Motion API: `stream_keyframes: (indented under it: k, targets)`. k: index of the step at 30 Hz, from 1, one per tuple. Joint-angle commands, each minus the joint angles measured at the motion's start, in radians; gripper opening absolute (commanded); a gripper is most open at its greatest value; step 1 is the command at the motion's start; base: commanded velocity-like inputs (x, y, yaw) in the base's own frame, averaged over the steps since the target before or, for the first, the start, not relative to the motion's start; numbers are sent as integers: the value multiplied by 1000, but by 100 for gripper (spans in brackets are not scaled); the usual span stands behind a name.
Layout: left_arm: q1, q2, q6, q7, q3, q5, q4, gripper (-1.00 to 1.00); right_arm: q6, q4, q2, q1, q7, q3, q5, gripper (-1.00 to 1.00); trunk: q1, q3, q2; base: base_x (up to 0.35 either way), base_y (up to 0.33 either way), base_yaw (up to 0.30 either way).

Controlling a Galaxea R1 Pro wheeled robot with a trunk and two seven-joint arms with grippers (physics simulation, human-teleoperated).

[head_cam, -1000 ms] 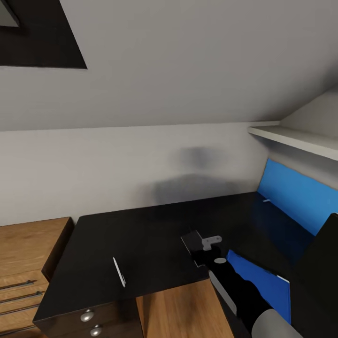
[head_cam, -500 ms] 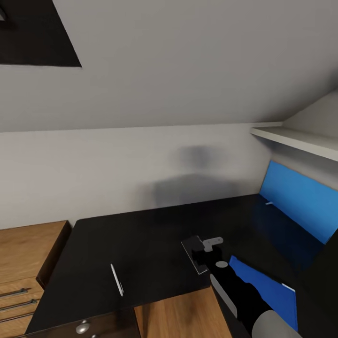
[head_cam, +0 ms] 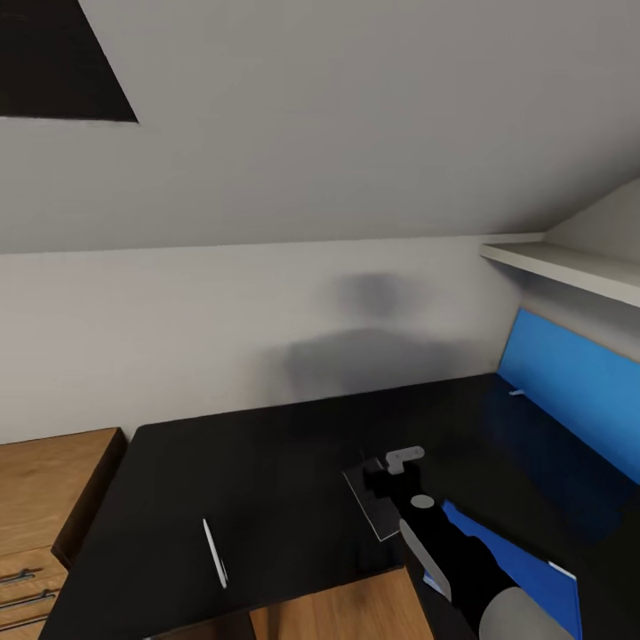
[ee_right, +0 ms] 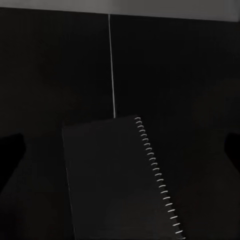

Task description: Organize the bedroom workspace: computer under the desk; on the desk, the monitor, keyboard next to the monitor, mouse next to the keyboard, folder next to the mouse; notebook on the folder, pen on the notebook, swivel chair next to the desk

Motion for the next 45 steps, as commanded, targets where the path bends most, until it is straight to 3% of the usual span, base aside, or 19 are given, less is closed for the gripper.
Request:
stream_keyframes:
  k: [1, 22, 45]
  targets:
    - [-1, 0, -2, -8, -3, 11, 0, 100, 3, -2, -2, -1, -10, 7, -10, 100, 1, -2, -2, 47, 0, 0]
    - [-1, -4, -2, -8, -3, 12, 0, 100, 0, 34, 0, -1, -9, 0, -11, 100, 1, -2, -2, 5, 0, 0]
    - [-1, -4, -1, -6, -1, 12, 0, 100, 2, 73, 1, -1, -9, -2, -14, 100, 89, -74, -163, 0, 0, 0]
